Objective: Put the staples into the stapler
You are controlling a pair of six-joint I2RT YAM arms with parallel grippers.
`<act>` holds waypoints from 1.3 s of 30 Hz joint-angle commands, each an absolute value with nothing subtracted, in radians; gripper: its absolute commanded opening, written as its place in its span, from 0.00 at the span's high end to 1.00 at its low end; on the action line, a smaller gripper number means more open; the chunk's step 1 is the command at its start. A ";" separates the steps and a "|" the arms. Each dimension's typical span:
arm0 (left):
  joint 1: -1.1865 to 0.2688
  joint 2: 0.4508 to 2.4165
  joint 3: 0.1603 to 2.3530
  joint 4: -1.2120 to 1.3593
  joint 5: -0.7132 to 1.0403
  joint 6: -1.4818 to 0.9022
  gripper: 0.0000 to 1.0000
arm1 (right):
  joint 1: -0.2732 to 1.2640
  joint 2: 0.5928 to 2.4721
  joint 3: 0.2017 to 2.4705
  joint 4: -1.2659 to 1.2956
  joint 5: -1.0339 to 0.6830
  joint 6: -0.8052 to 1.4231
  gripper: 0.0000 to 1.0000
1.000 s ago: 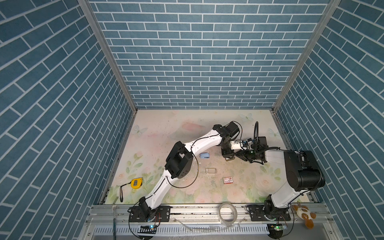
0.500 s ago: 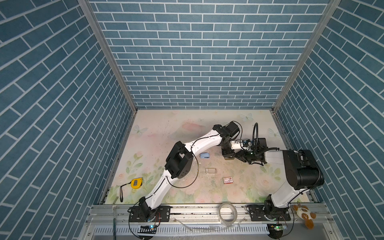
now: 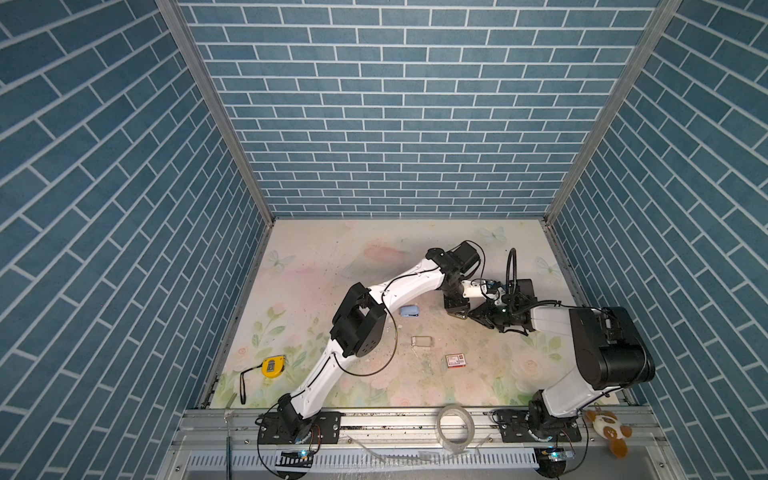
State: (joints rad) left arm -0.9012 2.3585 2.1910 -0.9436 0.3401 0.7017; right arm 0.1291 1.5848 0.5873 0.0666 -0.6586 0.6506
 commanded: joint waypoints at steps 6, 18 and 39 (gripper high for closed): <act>-0.904 2.435 2.301 -1.058 0.354 0.833 0.50 | 0.120 1.297 0.596 -0.176 -0.469 0.677 0.86; -0.903 2.471 2.306 -1.037 0.357 0.867 0.51 | 0.111 0.906 0.600 -0.549 -0.271 0.696 0.85; -0.903 2.502 2.310 -0.983 0.342 0.861 0.67 | 0.108 0.705 0.581 -0.647 -0.252 0.721 0.86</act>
